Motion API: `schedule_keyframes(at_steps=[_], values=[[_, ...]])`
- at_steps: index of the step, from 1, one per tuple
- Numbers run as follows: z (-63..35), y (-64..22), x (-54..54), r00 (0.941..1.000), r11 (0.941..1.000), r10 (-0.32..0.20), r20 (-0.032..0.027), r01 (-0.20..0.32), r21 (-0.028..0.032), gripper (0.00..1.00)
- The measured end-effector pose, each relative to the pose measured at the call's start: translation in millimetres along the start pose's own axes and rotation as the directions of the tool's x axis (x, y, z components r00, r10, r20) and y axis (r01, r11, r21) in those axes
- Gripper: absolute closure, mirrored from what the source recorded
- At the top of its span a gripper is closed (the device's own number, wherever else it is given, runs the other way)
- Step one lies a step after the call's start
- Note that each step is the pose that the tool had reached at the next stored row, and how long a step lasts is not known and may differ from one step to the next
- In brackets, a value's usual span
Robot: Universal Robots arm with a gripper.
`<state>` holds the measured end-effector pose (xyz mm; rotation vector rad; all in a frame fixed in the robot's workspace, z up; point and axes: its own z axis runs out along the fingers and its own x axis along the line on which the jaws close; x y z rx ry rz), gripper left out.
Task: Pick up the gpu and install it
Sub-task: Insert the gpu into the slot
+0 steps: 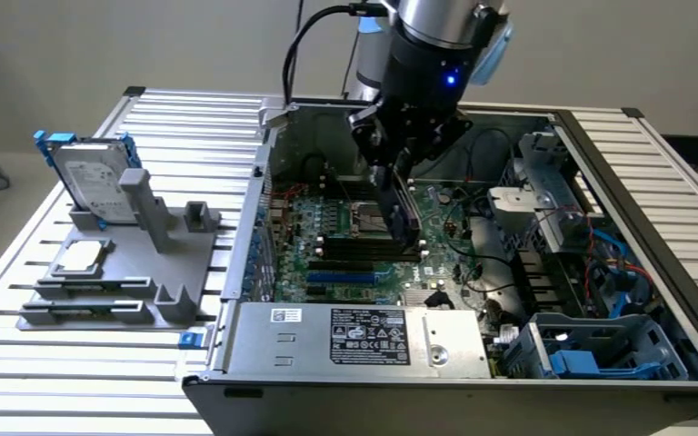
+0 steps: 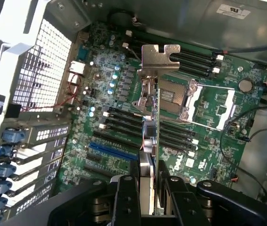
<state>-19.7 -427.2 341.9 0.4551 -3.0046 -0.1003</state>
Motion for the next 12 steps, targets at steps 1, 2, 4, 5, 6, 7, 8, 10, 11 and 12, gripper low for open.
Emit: schedule_keyframes(at_steps=[1,2,4,5,6,7,8,10,11,12], values=[[0.5,0.0,-0.1,0.9998,0.9998,-0.018,-0.0010,0.018,0.0005,0.73],[1.0,-0.1,-0.1,0.9994,0.9994,-0.036,-0.0021,0.036,0.0010,0.73],[2.0,-0.2,-0.2,0.9974,0.9974,-0.072,-0.0041,0.072,0.0012,0.73],[2.6,-0.2,-0.3,0.9958,0.9958,-0.091,-0.0049,0.091,0.0010,0.73],[2.9,-0.2,-0.3,0.9940,0.9940,-0.109,-0.0059,0.109,0.0010,0.73],[3.4,-0.3,-0.3,0.9919,0.9919,-0.127,-0.0068,0.127,0.0007,0.73],[3.9,-0.4,-0.3,0.9894,0.9895,-0.145,-0.0067,0.145,-0.0013,0.73],[4.9,-0.4,-0.4,0.9836,0.9836,-0.180,-0.0072,0.180,-0.0040,0.73],[5.2,-0.4,-0.5,0.9802,0.9803,-0.198,-0.0077,0.198,-0.0039,0.73],[5.5,-0.4,-0.5,0.9765,0.9765,-0.216,-0.0084,0.216,-0.0025,0.73]])
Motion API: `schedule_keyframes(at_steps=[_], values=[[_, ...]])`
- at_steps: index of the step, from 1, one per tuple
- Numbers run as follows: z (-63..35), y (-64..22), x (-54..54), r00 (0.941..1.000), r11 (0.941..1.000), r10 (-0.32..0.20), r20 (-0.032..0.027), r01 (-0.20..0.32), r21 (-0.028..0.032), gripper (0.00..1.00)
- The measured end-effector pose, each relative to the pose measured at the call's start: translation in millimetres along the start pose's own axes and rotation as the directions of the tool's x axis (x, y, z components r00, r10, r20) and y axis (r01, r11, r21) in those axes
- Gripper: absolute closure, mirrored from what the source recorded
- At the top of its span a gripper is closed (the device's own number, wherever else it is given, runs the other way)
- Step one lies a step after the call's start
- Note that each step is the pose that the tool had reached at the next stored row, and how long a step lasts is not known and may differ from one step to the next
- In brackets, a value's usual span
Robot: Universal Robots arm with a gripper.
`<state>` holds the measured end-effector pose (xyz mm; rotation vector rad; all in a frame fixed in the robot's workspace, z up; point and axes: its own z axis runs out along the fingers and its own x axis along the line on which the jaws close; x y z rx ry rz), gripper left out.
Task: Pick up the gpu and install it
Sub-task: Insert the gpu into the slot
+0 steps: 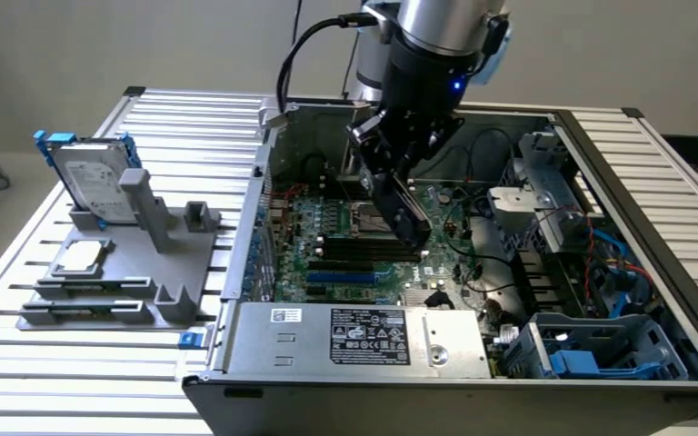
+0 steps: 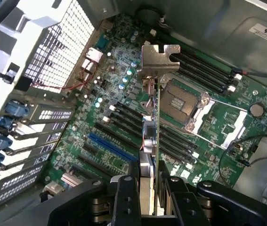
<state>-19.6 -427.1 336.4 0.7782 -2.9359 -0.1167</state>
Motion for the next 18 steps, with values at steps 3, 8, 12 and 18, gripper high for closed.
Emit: schedule_keyframes(at_steps=[3,8,12,18], values=[[1.0,-0.1,0.0,0.9985,0.9985,-0.055,-0.0021,0.055,0.0047,0.73],[4.6,-0.4,-0.2,0.9894,0.9894,-0.145,-0.0073,0.145,0.0063,0.73],[7.4,-0.6,-0.3,0.9761,0.9761,-0.217,-0.0130,0.217,0.0083,0.73],[10.5,-0.9,-0.6,0.9465,0.9466,-0.322,-0.0131,0.322,0.0038,0.73]])
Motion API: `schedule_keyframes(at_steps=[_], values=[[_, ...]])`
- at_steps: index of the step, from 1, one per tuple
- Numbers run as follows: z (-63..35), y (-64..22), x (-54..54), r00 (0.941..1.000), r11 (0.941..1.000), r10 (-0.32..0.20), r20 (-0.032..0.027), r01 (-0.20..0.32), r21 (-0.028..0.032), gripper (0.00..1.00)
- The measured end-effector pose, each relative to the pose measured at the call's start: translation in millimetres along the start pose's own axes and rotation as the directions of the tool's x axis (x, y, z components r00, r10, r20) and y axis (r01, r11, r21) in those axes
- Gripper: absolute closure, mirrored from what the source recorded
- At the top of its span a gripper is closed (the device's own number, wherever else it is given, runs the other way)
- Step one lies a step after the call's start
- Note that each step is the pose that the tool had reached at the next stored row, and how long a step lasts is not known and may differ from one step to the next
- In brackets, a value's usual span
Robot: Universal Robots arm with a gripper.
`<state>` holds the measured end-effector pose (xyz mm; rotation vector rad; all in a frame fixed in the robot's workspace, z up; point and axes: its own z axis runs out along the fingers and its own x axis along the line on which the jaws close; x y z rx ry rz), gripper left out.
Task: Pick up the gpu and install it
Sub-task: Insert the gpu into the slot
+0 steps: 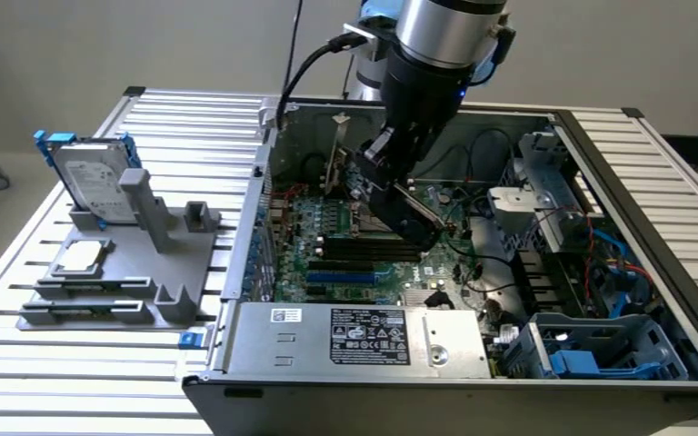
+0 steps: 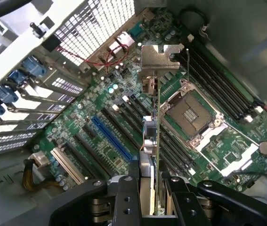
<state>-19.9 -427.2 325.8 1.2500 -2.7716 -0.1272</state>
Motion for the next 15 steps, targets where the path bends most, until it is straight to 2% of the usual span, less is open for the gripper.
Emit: schedule_keyframes(at_steps=[2,5,8,11,13,15], values=[[1.1,-0.1,-0.1,0.9993,0.9993,-0.038,0.0004,0.038,-0.0014,0.73],[2.6,-0.3,-0.1,0.9959,0.9959,-0.090,0.0057,0.090,-0.0075,0.73],[4.1,-0.4,-0.2,0.9899,0.9899,-0.141,0.0136,0.141,-0.0148,0.73],[5.2,-0.5,-0.2,0.9815,0.9814,-0.190,0.0211,0.191,-0.0208,0.73],[5.4,-0.5,-0.3,0.9751,0.9750,-0.221,0.0237,0.221,-0.0193,0.73],[5.7,-0.6,-0.2,0.9678,0.9680,-0.250,0.0262,0.251,-0.0129,0.73]])
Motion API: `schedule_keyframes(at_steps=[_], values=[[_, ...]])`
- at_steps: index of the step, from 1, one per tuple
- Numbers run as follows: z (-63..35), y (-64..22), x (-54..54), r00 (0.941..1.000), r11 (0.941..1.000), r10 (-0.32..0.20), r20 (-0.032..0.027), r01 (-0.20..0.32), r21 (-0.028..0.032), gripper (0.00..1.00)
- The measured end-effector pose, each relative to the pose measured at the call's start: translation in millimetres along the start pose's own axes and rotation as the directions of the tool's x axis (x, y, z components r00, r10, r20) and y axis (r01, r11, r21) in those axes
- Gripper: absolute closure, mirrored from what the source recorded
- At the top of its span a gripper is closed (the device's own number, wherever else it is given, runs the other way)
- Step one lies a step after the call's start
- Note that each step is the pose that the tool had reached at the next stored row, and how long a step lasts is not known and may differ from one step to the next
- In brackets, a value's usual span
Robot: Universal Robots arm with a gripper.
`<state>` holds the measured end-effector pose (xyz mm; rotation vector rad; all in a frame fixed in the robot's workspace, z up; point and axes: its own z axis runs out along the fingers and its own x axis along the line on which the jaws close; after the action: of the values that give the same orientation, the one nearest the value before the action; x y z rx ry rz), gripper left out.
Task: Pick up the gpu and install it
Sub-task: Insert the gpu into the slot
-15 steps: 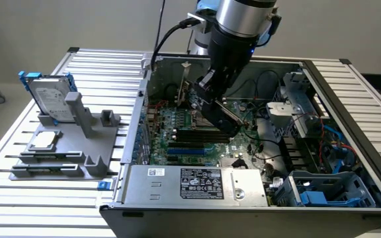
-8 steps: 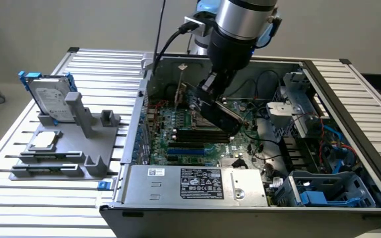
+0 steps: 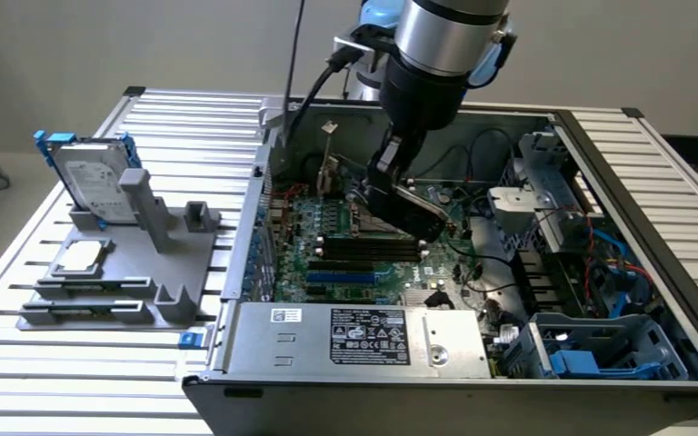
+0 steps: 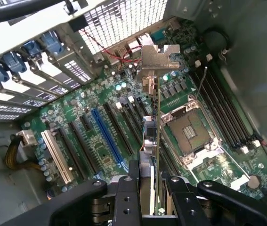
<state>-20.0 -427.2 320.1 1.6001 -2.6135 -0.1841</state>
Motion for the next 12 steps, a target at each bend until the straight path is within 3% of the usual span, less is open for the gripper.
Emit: schedule_keyframes(at_steps=[4,8,12], values=[[0.2,0.0,0.0,0.9981,0.9980,-0.061,0.0029,0.061,0.0174,0.73],[0.3,0.0,0.0,0.9922,0.9917,-0.124,0.0034,0.124,0.0345,0.73],[0.3,-0.2,0.4,0.9828,0.9804,-0.185,0.0079,0.184,0.0718,0.73]])
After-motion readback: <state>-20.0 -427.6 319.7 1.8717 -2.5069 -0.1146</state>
